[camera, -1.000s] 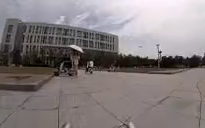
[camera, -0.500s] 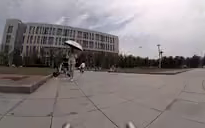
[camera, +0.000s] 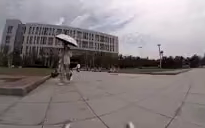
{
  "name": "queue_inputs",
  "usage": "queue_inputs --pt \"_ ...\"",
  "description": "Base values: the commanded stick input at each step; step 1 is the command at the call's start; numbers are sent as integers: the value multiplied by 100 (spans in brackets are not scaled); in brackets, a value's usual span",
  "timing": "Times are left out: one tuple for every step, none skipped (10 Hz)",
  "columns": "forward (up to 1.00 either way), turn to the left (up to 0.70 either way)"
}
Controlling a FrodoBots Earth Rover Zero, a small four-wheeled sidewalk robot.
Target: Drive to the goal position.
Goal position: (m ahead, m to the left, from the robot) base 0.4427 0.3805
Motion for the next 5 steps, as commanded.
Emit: queue_inputs --pt "45 27" --pt "45 27" --pt "45 27" --pt "45 26" --pt "45 14"
